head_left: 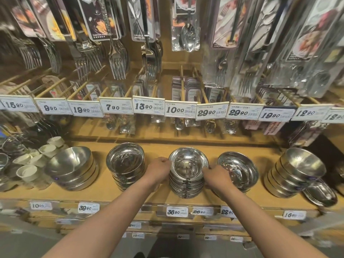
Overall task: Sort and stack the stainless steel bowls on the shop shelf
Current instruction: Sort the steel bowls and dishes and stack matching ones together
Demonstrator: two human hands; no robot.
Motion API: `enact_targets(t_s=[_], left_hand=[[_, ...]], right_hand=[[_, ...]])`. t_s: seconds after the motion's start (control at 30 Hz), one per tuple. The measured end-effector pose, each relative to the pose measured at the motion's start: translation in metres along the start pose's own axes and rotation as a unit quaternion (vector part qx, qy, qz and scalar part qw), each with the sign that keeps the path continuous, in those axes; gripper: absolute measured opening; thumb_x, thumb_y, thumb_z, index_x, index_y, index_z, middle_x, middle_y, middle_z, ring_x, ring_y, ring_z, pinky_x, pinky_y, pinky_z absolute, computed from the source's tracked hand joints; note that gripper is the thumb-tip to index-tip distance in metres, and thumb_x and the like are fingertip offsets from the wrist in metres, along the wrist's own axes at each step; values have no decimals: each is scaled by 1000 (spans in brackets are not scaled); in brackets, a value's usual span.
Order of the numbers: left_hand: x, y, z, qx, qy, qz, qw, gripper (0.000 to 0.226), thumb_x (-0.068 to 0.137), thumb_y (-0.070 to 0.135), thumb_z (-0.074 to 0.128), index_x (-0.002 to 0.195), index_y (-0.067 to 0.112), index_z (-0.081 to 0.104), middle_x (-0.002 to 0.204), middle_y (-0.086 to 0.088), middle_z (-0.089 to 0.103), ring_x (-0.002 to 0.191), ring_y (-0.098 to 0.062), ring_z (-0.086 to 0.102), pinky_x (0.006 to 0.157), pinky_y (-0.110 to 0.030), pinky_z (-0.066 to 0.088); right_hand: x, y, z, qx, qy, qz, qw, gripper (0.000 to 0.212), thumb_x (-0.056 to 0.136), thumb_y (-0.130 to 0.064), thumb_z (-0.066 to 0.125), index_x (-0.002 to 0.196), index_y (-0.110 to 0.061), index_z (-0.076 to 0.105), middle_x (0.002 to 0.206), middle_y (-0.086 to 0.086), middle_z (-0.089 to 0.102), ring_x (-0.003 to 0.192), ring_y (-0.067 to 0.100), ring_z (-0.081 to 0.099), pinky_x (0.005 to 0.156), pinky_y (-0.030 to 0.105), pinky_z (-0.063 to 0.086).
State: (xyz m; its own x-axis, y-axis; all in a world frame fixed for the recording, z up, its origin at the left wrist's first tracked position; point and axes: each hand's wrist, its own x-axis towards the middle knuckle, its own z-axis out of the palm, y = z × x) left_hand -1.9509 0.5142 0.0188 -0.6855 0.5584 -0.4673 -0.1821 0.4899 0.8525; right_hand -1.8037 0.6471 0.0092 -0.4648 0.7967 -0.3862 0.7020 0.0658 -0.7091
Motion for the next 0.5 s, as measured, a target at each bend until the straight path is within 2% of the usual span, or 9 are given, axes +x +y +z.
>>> enact_targets(t_s=[0.07, 0.1, 0.13, 0.2, 0.23, 0.37, 0.5], left_hand=[[-3, 0, 3, -50, -53, -15, 997, 29, 91, 35, 55, 104, 14, 71, 92, -1, 70, 81, -17, 62, 62, -29, 58], [-5, -1, 5, -70, -77, -20, 994, 30, 87, 38, 56, 104, 19, 71, 97, -1, 72, 86, -18, 65, 61, -29, 58], [-5, -2, 7, -84, -93, -21, 992, 31, 83, 41, 56, 102, 23, 72, 97, 1, 75, 88, -18, 68, 62, -30, 58], [-7, -3, 9, -99, -98, -16, 990, 33, 78, 44, 56, 100, 26, 75, 92, 5, 78, 90, -16, 71, 62, -30, 59], [-6, -4, 10, -105, -93, -14, 990, 34, 78, 43, 57, 100, 25, 75, 91, 5, 78, 92, -18, 71, 61, -30, 58], [-8, -4, 11, -118, -75, -13, 990, 34, 80, 36, 57, 105, 18, 74, 106, -5, 72, 103, -26, 66, 58, -29, 58], [-4, -4, 7, -118, -54, -29, 991, 26, 97, 22, 49, 109, 20, 72, 108, -4, 69, 107, -25, 62, 55, -28, 57]], right_hand=[[0, 0, 4, 41, -25, 32, 998, 38, 98, -32, 45, 120, -5, 61, 121, 15, 63, 106, 32, 64, 94, 50, 57], [0, 1, 6, 60, -30, 43, 997, 43, 99, -34, 43, 128, -6, 57, 126, 14, 61, 106, 30, 64, 90, 47, 59], [0, 1, 7, 88, -33, 47, 994, 44, 100, -34, 42, 131, -6, 55, 127, 13, 60, 102, 28, 65, 81, 42, 62], [0, 5, 9, 149, -40, 47, 987, 42, 101, -34, 42, 127, -6, 59, 123, 13, 64, 96, 24, 66, 61, 30, 61], [-1, 8, 9, 165, -42, 42, 985, 39, 102, -34, 42, 123, -7, 61, 120, 12, 66, 95, 23, 67, 57, 27, 59], [-3, 12, 12, 194, -25, 41, 980, 32, 103, -28, 45, 113, -7, 67, 106, 11, 69, 85, 21, 68, 56, 25, 59], [-2, 11, 18, 194, -23, 17, 980, 26, 106, -24, 45, 106, -10, 66, 97, 1, 67, 74, 14, 70, 69, 31, 64]])
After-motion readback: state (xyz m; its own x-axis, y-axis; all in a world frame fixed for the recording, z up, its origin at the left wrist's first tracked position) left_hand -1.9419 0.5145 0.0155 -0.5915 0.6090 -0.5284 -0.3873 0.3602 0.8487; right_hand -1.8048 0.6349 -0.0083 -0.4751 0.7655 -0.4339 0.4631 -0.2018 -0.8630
